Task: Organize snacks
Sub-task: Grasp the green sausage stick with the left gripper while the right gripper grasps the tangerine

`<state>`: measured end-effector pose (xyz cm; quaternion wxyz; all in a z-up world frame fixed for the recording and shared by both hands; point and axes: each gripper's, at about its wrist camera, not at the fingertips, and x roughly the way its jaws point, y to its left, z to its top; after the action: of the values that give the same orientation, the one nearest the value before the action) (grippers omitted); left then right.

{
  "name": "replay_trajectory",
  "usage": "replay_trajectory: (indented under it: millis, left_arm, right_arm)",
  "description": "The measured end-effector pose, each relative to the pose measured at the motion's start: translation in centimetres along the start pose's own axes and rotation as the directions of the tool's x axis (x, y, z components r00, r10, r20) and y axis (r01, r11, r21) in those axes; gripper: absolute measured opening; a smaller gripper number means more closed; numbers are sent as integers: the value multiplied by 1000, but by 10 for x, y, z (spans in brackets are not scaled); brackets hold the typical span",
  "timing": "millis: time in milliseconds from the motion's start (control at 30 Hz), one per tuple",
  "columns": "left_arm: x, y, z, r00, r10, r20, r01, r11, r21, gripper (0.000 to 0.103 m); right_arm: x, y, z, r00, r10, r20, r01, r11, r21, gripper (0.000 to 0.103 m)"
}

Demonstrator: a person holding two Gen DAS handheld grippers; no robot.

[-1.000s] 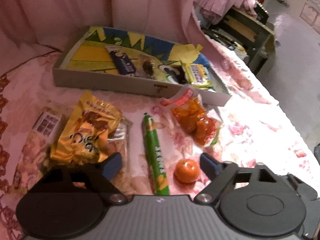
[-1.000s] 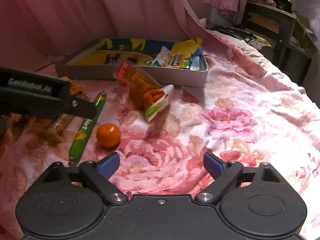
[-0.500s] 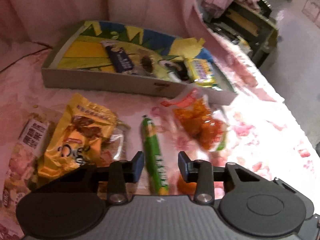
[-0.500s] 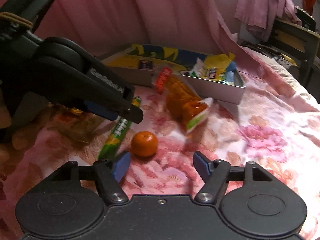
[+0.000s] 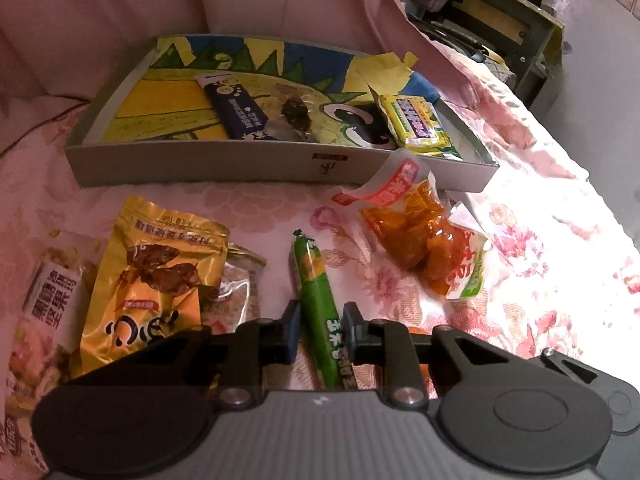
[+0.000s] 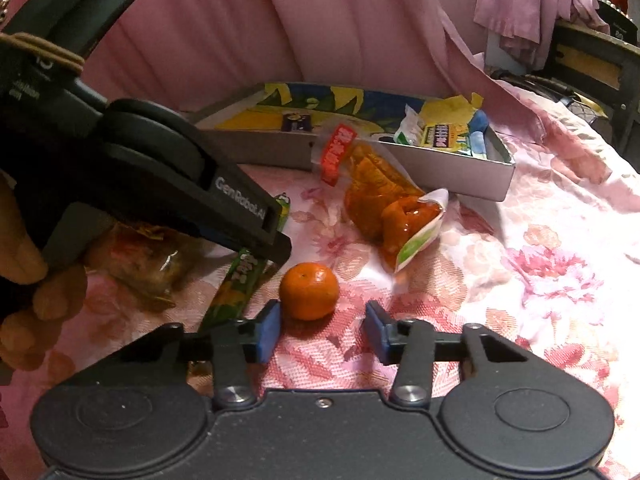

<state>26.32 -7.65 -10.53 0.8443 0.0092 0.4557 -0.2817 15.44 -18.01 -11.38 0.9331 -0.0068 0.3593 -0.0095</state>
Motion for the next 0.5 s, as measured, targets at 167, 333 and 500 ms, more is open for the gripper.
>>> replay_trajectory:
  millis: [167, 333, 500]
  left_arm:
    - [-2, 0, -1, 1000, -4, -9, 4, 1000, -3, 23]
    - [0, 2, 1, 1000, -10, -20, 10, 1000, -4, 25]
    - [1, 1, 1, 1000, -8, -22, 8, 1000, -1, 25]
  right_arm:
    - [-1, 2, 0, 1000, 0, 5, 0, 1000, -15, 35]
    - [6, -2, 2, 1000, -5, 12, 4, 1000, 5, 40]
    - [11, -5, 5, 1000, 0, 23, -1, 1000, 24, 45]
